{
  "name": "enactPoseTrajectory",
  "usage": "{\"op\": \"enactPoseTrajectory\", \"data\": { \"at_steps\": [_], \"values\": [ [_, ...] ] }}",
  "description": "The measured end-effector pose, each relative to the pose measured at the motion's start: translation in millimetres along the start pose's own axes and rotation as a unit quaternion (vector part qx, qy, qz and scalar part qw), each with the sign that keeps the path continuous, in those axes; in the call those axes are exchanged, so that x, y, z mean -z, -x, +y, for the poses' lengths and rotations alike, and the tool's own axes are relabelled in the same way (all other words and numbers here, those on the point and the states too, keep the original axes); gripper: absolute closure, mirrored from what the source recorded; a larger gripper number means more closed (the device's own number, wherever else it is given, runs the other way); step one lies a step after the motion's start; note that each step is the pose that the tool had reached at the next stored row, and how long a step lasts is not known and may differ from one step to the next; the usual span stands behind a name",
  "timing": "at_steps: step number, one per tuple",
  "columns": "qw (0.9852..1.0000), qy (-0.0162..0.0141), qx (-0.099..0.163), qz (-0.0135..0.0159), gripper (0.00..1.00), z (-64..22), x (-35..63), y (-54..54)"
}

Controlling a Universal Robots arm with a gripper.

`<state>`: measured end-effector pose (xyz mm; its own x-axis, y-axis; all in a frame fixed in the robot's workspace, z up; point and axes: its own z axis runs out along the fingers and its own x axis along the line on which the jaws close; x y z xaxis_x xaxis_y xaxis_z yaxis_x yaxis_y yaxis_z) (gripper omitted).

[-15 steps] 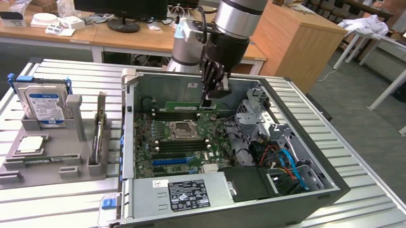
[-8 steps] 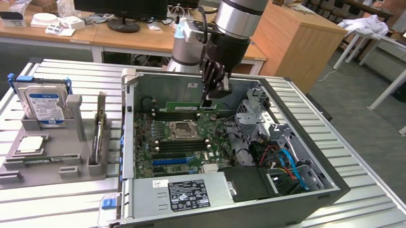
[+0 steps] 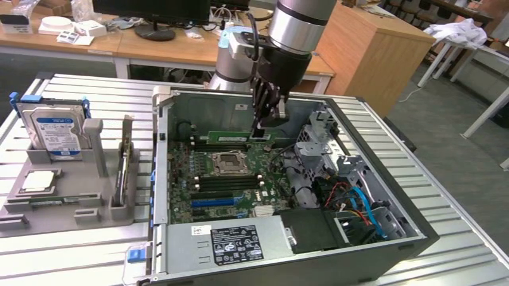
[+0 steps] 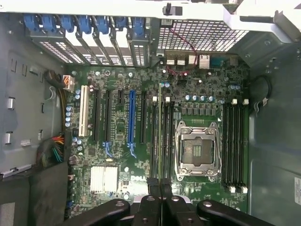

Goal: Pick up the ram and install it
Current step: 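Pick up the ram and move it above insertion slot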

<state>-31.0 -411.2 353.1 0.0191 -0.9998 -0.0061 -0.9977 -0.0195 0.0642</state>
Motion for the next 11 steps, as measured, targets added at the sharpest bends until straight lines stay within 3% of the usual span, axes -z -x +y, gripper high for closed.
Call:
{"op": "enactPoseTrajectory", "data": {
  "at_steps": [11],
  "values": [
    [1.0000, 0.0000, 0.000, 0.0000, 0.88, -0.9, -13.6, -0.1]
  ]
}}
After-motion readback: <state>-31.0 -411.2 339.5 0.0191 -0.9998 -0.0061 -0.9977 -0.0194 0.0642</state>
